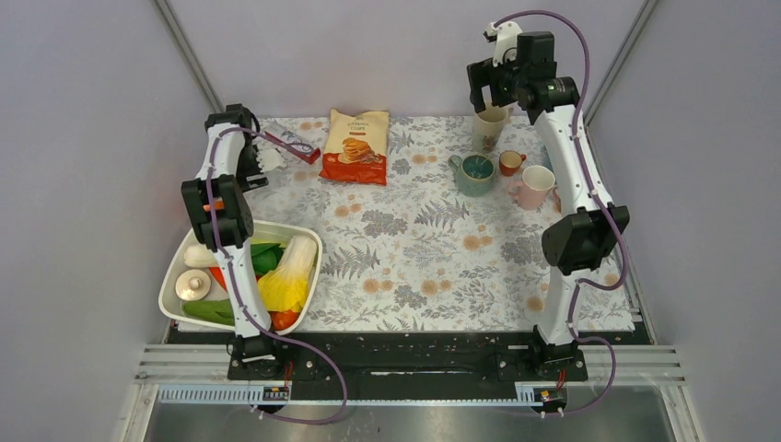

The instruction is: Turn the mug right side up

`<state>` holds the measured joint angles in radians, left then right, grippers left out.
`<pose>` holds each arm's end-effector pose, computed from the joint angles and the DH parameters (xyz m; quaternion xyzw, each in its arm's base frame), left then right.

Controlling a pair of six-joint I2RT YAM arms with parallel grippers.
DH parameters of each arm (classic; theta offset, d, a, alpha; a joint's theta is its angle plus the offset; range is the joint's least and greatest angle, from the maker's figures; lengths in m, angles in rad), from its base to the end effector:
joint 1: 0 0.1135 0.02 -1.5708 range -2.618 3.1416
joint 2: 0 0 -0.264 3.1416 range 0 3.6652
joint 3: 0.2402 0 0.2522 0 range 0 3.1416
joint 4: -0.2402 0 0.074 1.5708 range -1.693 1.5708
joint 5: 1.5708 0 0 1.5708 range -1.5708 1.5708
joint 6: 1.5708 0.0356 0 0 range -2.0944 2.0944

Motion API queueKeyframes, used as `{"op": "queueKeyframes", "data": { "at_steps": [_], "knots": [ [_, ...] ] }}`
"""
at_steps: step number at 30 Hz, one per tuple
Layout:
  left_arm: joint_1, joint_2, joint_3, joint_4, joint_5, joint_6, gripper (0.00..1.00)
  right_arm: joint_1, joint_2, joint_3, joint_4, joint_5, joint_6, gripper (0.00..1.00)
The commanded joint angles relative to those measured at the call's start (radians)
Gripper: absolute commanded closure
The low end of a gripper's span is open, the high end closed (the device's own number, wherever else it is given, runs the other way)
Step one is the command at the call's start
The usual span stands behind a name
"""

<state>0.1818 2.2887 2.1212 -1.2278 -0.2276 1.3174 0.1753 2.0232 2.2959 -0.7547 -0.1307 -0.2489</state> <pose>0.4551 0.0918 0.2236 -0.5239 -0.8398 -0.1421 0.0133 0.4443 0.0834 0.4240 -0.2128 0.8274 0.0368 0.5185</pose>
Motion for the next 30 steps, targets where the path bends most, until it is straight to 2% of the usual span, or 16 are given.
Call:
{"op": "queueKeyframes", "data": {
  "at_steps": [1, 4, 11, 13, 15, 17, 21, 25, 30],
  "knots": [
    [0.009, 0.074, 0.078, -0.036, -0.109, 0.058, 0.24, 0.048, -0.086, -0.067, -0.042, -0.013, -0.055, 0.01],
    [0.017, 0.102, 0.07, -0.035, -0.149, 0.05, 0.26, 0.069, -0.125, -0.117, -0.043, 0.013, -0.075, 0.01],
    [0.02, 0.126, 0.038, -0.03, -0.143, 0.035, 0.45, 0.094, -0.184, -0.195, -0.042, 0.038, -0.094, 0.01],
    [0.02, 0.127, 0.034, -0.025, -0.153, 0.034, 0.56, 0.096, -0.199, -0.206, -0.042, 0.044, -0.096, 0.01],
    [0.02, 0.127, 0.042, -0.023, -0.159, 0.032, 0.72, 0.097, -0.211, -0.216, -0.042, 0.043, -0.096, 0.0],
    [0.018, 0.121, 0.055, -0.022, -0.151, 0.031, 0.98, 0.1, -0.221, -0.222, -0.043, 0.043, -0.096, 0.01],
    [0.0, 0.079, 0.069, 0.01, -0.089, 0.014, 1.0, 0.106, -0.238, -0.229, -0.043, 0.045, -0.096, 0.01],
    [-0.032, 0.014, 0.08, 0.112, -0.005, -0.06, 1.0, 0.116, -0.262, -0.228, -0.037, 0.052, -0.073, 0.01],
    [-0.051, -0.078, 0.093, 0.176, 0.136, -0.2, 1.0, 0.119, -0.322, -0.303, 0.047, -0.021, 0.069, 0.01]
  ]
}}
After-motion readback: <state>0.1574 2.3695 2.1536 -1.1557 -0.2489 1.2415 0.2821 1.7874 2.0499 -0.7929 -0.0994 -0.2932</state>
